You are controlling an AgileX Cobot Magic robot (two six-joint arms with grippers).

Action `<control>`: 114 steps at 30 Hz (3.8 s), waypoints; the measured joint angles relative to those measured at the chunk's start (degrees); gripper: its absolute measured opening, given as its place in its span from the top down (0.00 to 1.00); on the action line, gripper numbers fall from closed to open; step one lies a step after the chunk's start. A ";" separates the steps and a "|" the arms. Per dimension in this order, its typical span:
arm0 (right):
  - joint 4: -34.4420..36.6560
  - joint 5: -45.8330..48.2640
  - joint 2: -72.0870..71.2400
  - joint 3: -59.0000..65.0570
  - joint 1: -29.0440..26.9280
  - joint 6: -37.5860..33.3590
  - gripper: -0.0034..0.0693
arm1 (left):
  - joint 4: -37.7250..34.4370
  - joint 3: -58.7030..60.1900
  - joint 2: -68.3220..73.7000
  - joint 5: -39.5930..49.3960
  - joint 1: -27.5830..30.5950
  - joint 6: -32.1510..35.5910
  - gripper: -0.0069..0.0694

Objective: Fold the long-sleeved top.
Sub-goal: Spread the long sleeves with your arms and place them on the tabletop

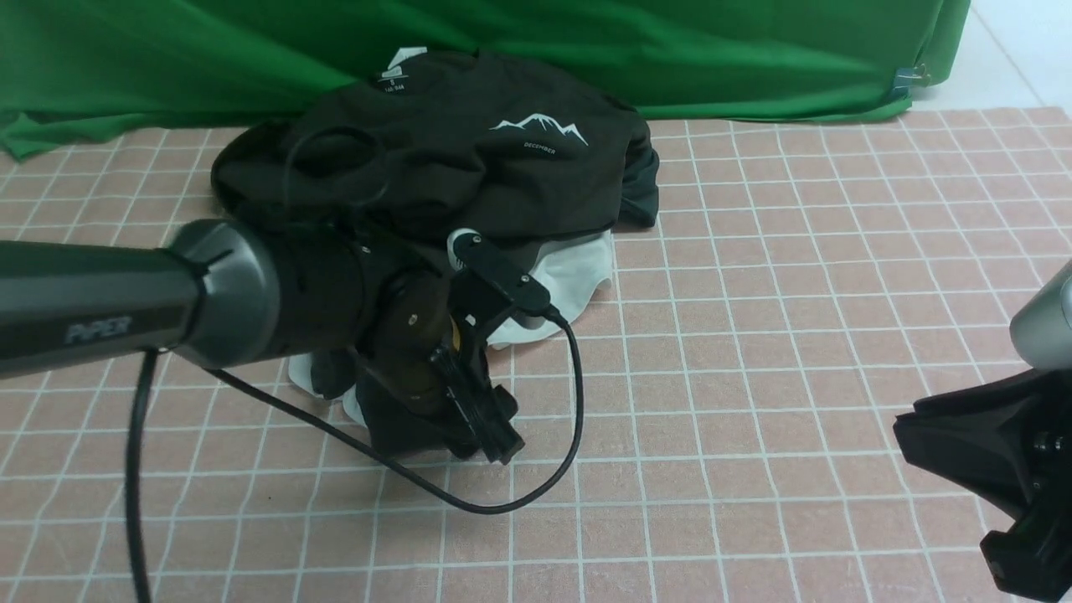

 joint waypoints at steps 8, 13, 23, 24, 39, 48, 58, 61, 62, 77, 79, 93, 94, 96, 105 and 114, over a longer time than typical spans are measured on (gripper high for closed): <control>0.58 -0.07 0.00 0.00 0.00 -0.05 0.75 | -1.80 -1.15 1.46 1.78 -0.17 -0.24 0.53; 1.20 0.17 0.00 0.00 0.00 -0.05 0.74 | -1.75 -0.96 -0.36 3.58 -0.06 -0.24 0.82; 1.90 0.38 0.00 -0.06 0.00 -0.05 0.74 | -1.86 -3.78 -19.35 13.34 -0.06 1.01 0.86; 1.90 0.45 0.00 -0.12 0.00 -0.05 0.74 | -1.86 -3.93 -20.37 13.71 -0.06 1.22 0.86; 1.96 1.03 18.72 -17.03 0.00 -4.83 0.63 | -0.56 -5.79 -55.70 36.34 -0.06 1.67 0.86; 2.08 -2.07 39.98 -30.34 -0.36 -7.79 0.35 | -0.56 -5.79 -64.17 39.62 -0.06 0.02 0.86; 11.91 -4.06 58.49 -51.53 -4.29 7.34 0.23 | -3.97 -2.49 -65.78 39.81 -0.06 0.02 0.86; 15.07 -4.40 62.59 -55.97 -4.35 7.14 0.15 | -3.97 -0.57 -65.78 39.79 -0.06 0.02 0.86; 15.25 -4.48 63.19 -56.50 -4.35 7.14 0.14 | -3.92 -0.24 -65.78 39.79 -0.06 0.02 0.86; 29.09 -4.10 78.38 -62.21 -6.39 1.21 0.37 | -3.87 0.45 -65.78 39.74 -0.06 0.02 0.86; 31.05 -4.10 78.47 -62.27 -6.39 -2.91 0.56 | -3.68 0.45 -65.78 39.74 -0.06 0.02 0.86; 16.76 6.97 55.28 -62.27 -15.20 -5.58 0.86 | 7.24 -4.74 -63.60 30.91 -0.06 0.60 0.86; 14.32 8.00 52.12 -62.27 -15.91 -4.39 0.86 | 8.31 -6.75 -62.59 30.63 -0.06 1.17 0.86; 10.28 9.66 47.26 -62.27 -16.78 -1.84 0.86 | 9.29 -10.48 -60.56 30.45 -0.06 2.68 0.86; 1.94 23.81 31.59 -61.87 -17.26 4.11 0.86 | 9.29 -23.94 -54.64 35.71 -0.06 6.27 0.86; 1.25 24.59 30.56 -41.50 -9.35 5.73 0.85 | -3.03 -15.55 -58.86 39.61 -0.06 6.92 0.86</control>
